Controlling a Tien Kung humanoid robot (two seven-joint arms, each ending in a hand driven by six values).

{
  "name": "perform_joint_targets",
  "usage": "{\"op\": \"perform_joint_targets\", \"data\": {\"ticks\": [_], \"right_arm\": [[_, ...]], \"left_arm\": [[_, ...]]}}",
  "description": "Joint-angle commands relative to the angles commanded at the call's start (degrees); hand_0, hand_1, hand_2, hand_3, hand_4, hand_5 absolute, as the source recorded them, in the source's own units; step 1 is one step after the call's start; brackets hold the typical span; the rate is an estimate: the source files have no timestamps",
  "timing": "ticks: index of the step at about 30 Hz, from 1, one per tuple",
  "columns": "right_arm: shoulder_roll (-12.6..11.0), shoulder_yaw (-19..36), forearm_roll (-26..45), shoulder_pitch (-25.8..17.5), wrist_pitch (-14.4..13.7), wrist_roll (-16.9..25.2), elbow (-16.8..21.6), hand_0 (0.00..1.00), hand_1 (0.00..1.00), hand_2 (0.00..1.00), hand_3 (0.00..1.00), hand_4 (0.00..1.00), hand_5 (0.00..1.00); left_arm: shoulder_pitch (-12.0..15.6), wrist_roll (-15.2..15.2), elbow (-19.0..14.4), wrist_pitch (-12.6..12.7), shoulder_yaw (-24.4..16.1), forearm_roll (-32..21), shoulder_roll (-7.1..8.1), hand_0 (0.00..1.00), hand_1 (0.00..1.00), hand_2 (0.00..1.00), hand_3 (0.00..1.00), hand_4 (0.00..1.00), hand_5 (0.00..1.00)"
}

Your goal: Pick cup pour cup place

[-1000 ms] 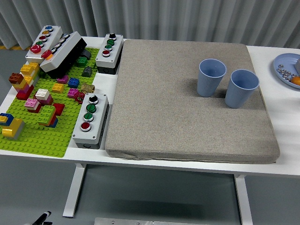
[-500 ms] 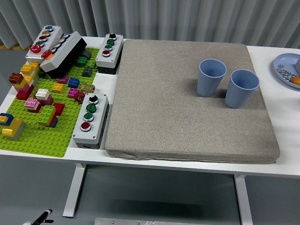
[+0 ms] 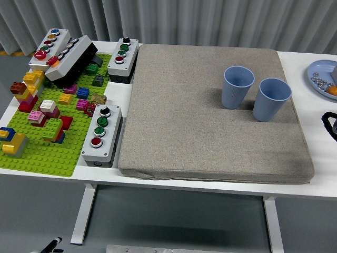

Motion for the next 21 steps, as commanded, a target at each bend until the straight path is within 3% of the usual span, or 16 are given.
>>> {"op": "perform_joint_targets", "data": {"ticks": [21], "right_arm": [[-0.25, -0.61, -1.21, -0.78, 2.24, -2.68, 1.72, 0.957, 0.85, 0.867, 0.858, 0.794, 0.998]], "left_arm": [[0.48, 0.13, 0.0, 0.16, -0.99, 0.37, -0.05, 0.848, 0.806, 0.889, 0.792, 0.637, 0.985]]}}
